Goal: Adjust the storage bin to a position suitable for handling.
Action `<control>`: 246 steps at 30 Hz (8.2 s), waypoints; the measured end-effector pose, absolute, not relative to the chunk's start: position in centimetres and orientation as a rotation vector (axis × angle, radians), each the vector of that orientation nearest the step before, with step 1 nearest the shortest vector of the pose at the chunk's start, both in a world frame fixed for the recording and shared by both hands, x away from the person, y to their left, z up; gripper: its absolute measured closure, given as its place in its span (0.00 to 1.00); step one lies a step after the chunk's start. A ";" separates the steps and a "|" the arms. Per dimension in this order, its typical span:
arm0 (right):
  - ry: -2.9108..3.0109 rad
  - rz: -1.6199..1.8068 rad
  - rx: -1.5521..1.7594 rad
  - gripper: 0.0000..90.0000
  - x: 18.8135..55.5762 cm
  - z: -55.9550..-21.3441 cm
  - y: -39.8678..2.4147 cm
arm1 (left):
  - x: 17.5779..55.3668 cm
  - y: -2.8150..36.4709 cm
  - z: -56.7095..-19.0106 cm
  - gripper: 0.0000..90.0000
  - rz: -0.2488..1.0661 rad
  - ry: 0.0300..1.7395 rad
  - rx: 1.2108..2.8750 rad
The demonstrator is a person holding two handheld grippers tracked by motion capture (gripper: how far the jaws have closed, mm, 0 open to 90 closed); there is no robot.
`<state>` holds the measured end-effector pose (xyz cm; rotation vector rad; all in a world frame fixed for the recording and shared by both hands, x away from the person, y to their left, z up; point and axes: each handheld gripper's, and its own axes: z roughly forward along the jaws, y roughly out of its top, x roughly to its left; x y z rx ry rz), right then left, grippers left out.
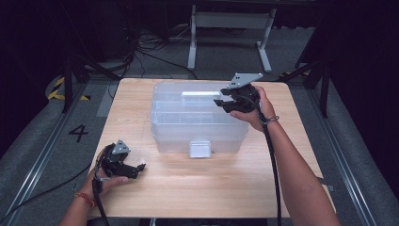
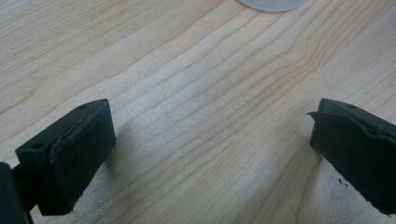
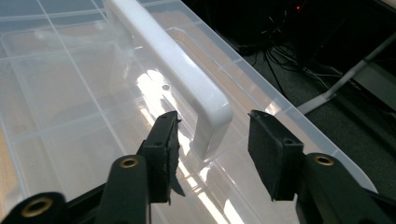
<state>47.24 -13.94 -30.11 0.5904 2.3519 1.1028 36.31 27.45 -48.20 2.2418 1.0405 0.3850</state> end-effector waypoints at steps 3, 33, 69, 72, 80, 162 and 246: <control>2.360 1.090 0.588 0.65 47.4 -30.2 -13.6 | 36.3 27.4 -48.2 0.01 0.379 1.047 2.239; 2.383 1.025 0.581 0.82 48.3 -30.1 -12.2 | 36.0 27.4 -47.6 0.27 0.401 1.041 2.208; 2.443 1.025 0.644 0.81 50.4 -28.1 -12.2 | 36.9 22.8 -39.9 0.80 0.499 0.818 2.033; 2.447 1.021 0.650 0.81 50.5 -28.0 -12.1 | 37.2 22.7 -40.0 0.84 0.493 0.828 2.005; 2.443 1.026 0.655 0.81 50.5 -28.1 -12.2 | 37.5 22.8 -39.9 0.96 0.517 0.850 1.971; 2.156 1.202 0.692 0.57 40.8 -36.7 -23.7 | 38.8 22.3 -36.9 0.97 0.598 0.834 1.982; 1.860 1.257 0.831 0.73 47.8 -34.6 -22.0 | 35.0 26.4 -46.6 0.53 0.400 0.856 2.272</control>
